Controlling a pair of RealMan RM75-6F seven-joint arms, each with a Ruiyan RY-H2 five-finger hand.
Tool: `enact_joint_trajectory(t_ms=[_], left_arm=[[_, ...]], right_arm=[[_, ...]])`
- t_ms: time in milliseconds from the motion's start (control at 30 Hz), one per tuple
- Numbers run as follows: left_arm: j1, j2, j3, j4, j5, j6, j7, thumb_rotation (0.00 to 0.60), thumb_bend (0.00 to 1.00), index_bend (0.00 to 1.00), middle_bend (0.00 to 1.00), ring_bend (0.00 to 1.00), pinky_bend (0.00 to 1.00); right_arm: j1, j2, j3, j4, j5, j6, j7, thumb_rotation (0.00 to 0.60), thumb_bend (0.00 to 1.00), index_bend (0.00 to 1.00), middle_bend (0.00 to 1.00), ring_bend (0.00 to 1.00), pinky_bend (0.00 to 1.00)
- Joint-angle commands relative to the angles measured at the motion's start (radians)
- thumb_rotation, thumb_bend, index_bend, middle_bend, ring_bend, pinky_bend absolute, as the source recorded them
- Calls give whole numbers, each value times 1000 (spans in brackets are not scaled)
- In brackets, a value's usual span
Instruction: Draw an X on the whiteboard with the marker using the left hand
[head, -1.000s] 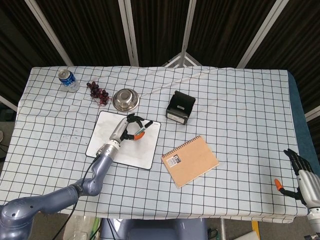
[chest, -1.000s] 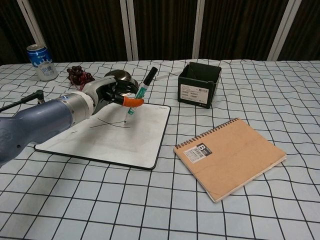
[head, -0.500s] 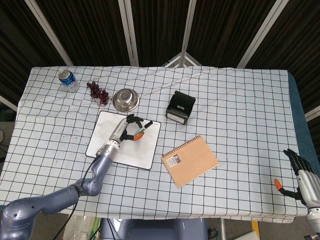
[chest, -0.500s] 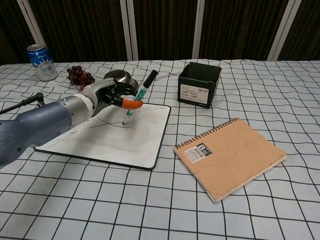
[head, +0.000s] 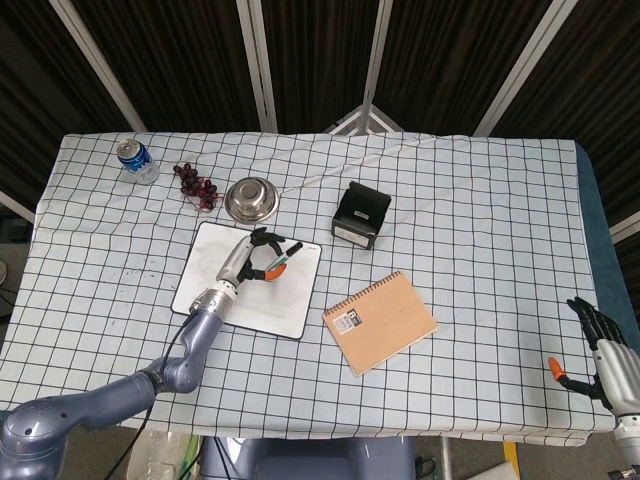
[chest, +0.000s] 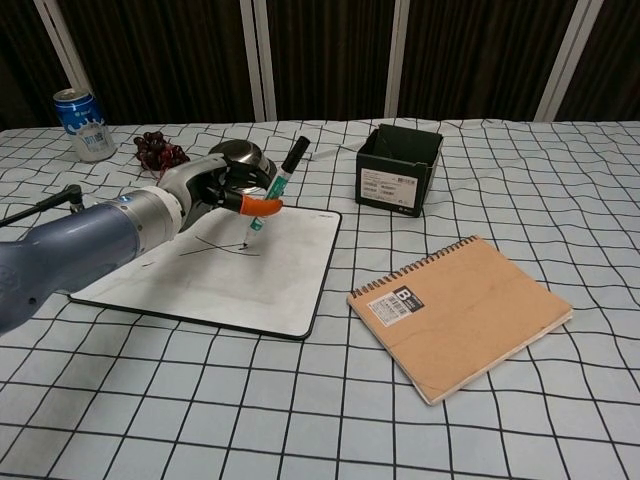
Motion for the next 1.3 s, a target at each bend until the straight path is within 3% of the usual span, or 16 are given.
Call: enact_joint_trajectory(t_ms=[33,267,467,867,1133,1300], left_arm=[[-2,16,-26,-41,3,15,-18,600,522,728,260,38,73],[-1,72,-42,-130,37,54,6,600,519,728,260,38,73],[23,155,26,-161,76,95,173,600,503,728,259,38,73],[101,311,211,-153,111,159,569,600,434,725,243,38,73],[154,362,285,-137,129,192,671,600,392,663,198,34,58],[180,383,289,-148,107,201,681,600,352,531,118,9,14]], right_arm=[[0,0,-1,1,-2,1,0,600,352,0,0,0,0],[-1,0,-1,3,-3,2,-2,600,352,0,0,0,0],[-2,1,-2,2,-3,4,-4,600,352,0,0,0,0],[-4,2,-4,-4,-5,7,-17,600,352,0,0,0,0],[-5,1,-5,-9,-4,9,-27,600,352,0,0,0,0],[-6,1,-5,-11,-2,10,-32,600,352,0,0,0,0]])
